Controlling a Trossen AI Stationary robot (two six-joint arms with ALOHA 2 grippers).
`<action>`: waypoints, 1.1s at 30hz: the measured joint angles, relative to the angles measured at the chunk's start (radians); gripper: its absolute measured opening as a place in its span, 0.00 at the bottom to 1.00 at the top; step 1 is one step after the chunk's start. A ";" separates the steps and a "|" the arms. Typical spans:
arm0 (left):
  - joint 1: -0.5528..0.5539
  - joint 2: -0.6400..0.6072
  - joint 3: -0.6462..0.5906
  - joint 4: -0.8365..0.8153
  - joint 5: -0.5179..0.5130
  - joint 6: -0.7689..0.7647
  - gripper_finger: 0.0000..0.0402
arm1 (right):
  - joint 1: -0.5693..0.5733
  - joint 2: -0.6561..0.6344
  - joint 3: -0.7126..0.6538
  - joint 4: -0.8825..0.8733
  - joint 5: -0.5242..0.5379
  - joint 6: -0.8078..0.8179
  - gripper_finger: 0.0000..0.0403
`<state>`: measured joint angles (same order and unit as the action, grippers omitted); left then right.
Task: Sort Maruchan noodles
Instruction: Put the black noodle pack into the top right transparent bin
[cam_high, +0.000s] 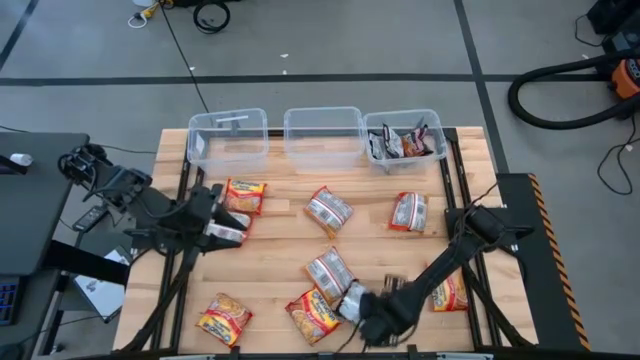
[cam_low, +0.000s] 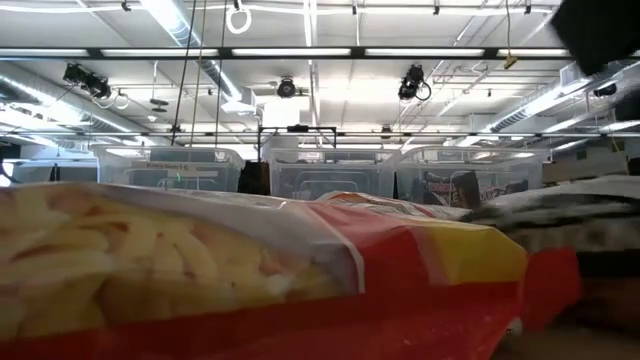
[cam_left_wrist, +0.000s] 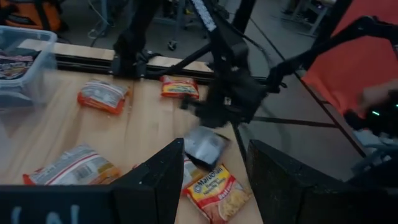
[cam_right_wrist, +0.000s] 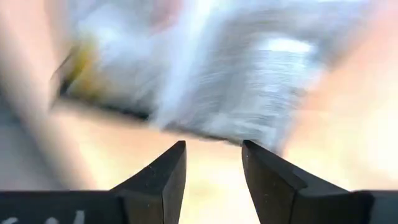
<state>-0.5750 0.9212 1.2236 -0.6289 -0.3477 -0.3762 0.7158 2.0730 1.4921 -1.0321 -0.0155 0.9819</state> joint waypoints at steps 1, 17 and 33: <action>-0.005 -0.001 0.000 -0.002 0.000 0.001 0.45 | -0.012 -0.007 0.000 -0.080 0.065 -0.034 0.40; -0.082 -0.001 0.000 -0.108 -0.030 -0.110 0.45 | -0.129 -0.229 -0.004 -0.213 0.293 0.460 0.41; -0.091 -0.001 0.000 -0.109 -0.049 -0.083 0.45 | -0.252 -0.064 -0.017 -0.028 0.023 0.715 0.71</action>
<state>-0.6659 0.9203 1.2236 -0.7383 -0.3965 -0.4597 0.4637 2.0092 1.4754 -1.0604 0.0071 1.6967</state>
